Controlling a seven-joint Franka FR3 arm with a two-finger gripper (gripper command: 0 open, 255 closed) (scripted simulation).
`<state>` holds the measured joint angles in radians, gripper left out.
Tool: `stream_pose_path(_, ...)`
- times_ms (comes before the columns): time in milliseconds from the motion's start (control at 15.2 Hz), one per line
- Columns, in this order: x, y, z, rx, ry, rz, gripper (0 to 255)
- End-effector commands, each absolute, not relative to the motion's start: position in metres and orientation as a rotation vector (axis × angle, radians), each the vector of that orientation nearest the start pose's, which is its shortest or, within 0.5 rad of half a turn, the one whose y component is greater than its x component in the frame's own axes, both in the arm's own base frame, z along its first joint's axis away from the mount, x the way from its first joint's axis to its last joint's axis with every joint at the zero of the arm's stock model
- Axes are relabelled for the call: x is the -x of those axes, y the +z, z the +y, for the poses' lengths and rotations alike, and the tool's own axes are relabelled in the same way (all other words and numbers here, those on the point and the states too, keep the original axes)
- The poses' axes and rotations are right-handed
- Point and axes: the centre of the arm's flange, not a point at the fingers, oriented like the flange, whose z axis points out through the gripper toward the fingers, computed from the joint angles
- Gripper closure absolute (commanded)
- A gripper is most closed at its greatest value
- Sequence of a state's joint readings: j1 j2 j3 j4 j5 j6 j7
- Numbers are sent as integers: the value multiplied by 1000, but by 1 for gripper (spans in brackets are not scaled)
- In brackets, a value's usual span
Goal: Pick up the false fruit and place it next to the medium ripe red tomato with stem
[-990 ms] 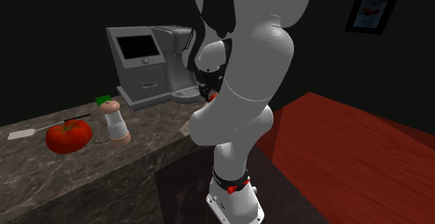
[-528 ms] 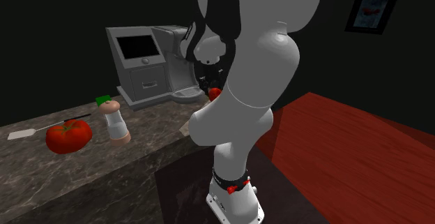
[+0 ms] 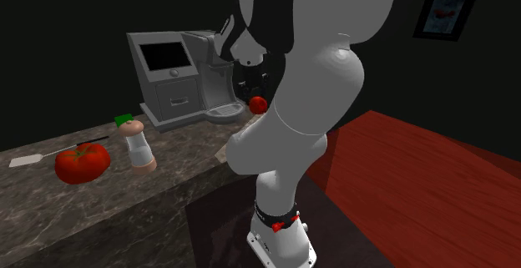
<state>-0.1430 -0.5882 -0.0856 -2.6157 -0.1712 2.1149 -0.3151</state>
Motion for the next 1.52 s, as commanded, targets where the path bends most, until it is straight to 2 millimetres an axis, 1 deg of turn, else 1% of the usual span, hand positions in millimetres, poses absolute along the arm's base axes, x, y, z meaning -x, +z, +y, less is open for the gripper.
stream_pose_path(0, -361, 457, -93, 3249, -93, -295, 255)
stream_pose_path(726, -361, 516, -93, 3249, -93, -295, 255)
stream_pose_path(792, -361, 516, -93, 3249, -93, -295, 255)
stream_pose_path(1452, -374, 516, 38, 3249, -93, -295, 255)
